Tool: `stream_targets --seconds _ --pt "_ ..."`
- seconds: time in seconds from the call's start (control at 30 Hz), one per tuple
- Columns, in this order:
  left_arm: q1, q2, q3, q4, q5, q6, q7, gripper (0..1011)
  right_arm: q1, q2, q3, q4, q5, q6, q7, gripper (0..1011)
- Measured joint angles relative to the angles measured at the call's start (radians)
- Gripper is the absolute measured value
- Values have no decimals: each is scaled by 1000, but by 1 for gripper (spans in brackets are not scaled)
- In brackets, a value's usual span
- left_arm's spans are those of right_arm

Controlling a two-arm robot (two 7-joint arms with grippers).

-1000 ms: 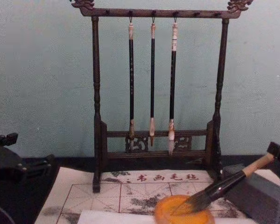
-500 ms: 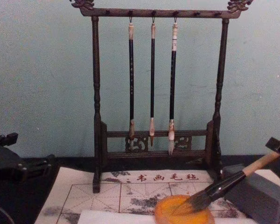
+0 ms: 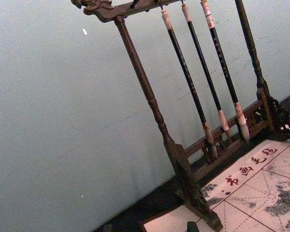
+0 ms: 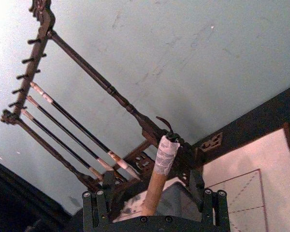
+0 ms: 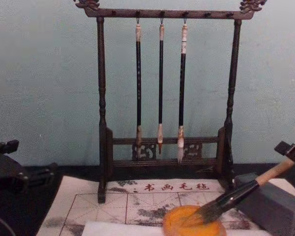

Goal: Pick up the brush from the inkstone, write on the paper, then place the brush back to its original position.

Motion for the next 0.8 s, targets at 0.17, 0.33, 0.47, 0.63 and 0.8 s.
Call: stream_targets --seconds 0.17,0.33,0.47,0.63,0.8 --pt "0 0 0 0 0 0 0 1001 12 -8 -1 26 41 20 25 1000" --pt "0 0 0 0 0 0 0 1001 15 -10 -4 33 66 29 29 1000" --pt "0 0 0 0 0 0 0 1001 15 -10 -6 35 89 32 29 1000" --pt "0 0 0 0 0 0 0 1001 13 -7 -8 33 108 32 27 1000" --pt "0 0 0 0 0 0 0 1001 12 -5 -11 31 115 33 27 1000"
